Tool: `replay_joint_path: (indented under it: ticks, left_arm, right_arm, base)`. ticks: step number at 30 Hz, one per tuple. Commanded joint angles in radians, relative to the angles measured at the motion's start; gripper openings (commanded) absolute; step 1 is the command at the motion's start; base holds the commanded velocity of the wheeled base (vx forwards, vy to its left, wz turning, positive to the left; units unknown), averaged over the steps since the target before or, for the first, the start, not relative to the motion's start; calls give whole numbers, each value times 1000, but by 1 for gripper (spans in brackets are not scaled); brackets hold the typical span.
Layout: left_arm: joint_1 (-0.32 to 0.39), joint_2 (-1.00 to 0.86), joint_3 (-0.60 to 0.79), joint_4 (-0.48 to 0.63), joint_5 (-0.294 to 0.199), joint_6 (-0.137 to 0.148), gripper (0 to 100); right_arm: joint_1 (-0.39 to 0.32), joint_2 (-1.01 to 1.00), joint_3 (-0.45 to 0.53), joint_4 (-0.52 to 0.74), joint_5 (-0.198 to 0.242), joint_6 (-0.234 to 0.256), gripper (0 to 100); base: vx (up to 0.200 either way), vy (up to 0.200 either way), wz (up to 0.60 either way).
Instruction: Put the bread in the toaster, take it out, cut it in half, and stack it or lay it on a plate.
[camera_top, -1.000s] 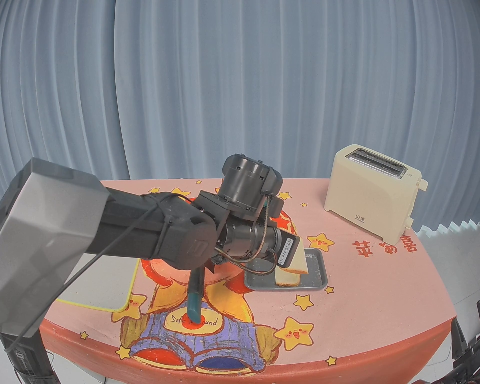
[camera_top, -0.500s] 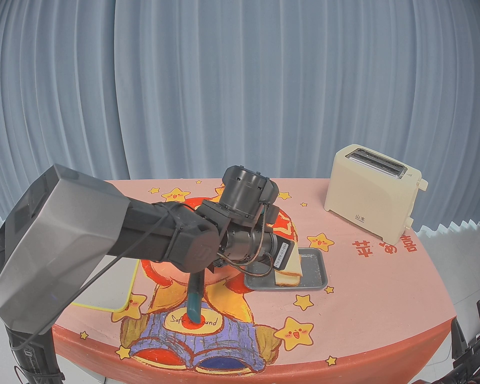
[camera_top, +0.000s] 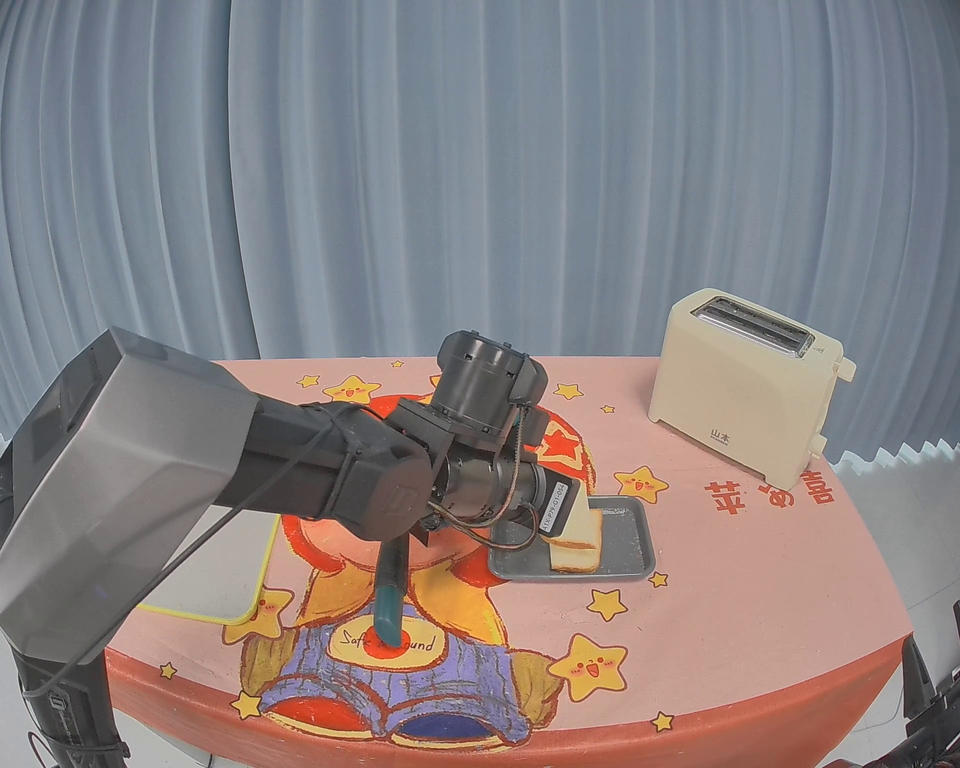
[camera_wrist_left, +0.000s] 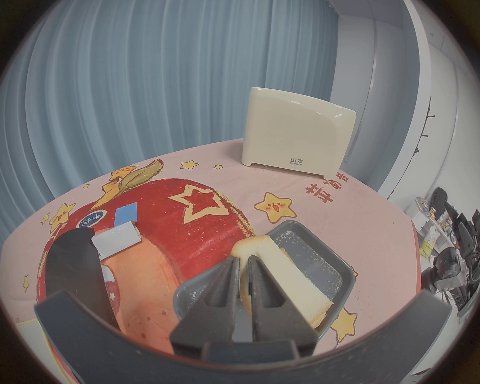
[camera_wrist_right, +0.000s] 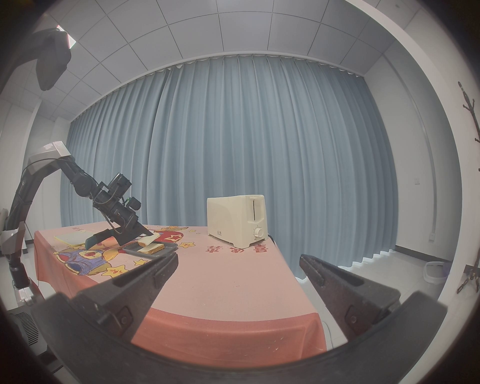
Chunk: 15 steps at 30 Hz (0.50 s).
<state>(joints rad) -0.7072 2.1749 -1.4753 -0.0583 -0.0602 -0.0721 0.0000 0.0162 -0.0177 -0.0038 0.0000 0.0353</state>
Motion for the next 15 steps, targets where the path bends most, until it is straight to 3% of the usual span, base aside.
replay_joint_path:
  ticks: [1, 7, 8, 15]
  left_arm:
    - [-1, -3, 0, 0, 0, -2, 0]
    - [0, -1, 1, 0, 2, 2, 0]
    - [0, 0, 1, 0, 2, 2, 100]
    - [2, -1, -5, -2, 3, 0, 100]
  right_arm:
    - [0, -16, 18, -1, 0, 0, 100]
    - [0, -16, 18, -1, 0, 0, 100]
    - [0, -16, 18, -1, 0, 0, 100]
    - [0, -16, 18, -1, 0, 0, 100]
  base:
    - [0, 0, 0]
    - [0, 0, 0]
    - [0, 0, 0]
    - [0, 0, 0]
